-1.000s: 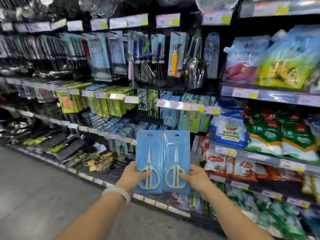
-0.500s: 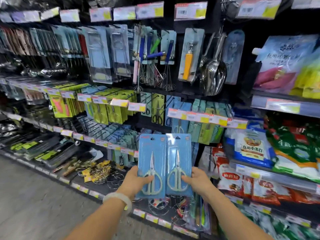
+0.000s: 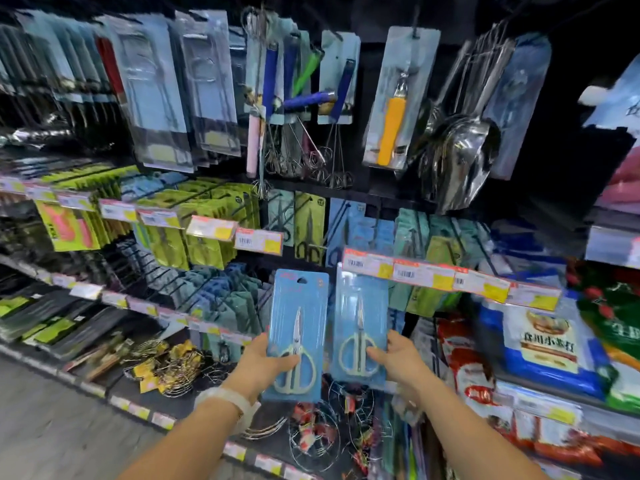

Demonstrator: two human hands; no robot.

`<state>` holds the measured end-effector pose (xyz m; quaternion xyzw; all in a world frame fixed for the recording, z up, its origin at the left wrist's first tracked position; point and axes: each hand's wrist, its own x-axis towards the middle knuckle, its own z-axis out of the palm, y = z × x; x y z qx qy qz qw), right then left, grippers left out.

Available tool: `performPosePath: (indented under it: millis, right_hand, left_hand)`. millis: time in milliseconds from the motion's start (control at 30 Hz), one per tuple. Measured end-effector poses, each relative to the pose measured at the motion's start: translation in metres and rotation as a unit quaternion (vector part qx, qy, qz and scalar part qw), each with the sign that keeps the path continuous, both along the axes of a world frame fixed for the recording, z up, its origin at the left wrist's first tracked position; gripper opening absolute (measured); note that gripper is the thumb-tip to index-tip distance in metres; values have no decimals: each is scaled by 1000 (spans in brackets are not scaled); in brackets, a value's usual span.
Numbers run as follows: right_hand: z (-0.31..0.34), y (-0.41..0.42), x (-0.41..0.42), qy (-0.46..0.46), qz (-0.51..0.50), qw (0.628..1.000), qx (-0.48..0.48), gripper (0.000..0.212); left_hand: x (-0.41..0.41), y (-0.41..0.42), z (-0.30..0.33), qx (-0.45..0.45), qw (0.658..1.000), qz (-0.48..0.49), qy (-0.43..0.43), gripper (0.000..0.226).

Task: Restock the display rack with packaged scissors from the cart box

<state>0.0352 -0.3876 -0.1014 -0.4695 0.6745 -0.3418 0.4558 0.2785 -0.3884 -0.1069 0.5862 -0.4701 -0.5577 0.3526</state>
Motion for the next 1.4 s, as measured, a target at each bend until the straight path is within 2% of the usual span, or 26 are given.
performPosePath:
  millis: [167,300,433,500,633,967,1267,1400]
  right_hand:
    - [8,-28,0,-4,-46,998,-39,18]
    - [11,-35,7,-10,-66,998,-10,11]
    - [2,-39,14,-8,-67,997,23,21]
    - [-2,-41,17,-8,-74,997,34,23]
    - [-4,-40,18,-50,-92,994,27,11]
    - [-3,-40,13,-108,-74,991,11,17]
    - [-5,-40,8,-95,-79,992,11,24]
    - [-2,-39,7,-82,-70,994,21,19]
  left_hand:
    - [6,-27,-2,23,999,-28,-12,65]
    - [15,-48,0,21,999,-42,-9,48]
    - [22,-64,4,8,998,-61,-8,32]
    - [23,-65,5,8,997,-75,-16,34]
    - [24,-65,4,1,993,-109,-42,32]
    - [13,-68,10,20,988,-142,-52,38]
    - [10,-70,11,15,989,-142,-40,36]
    - [6,-71,10,12,989,-143,-45,35]
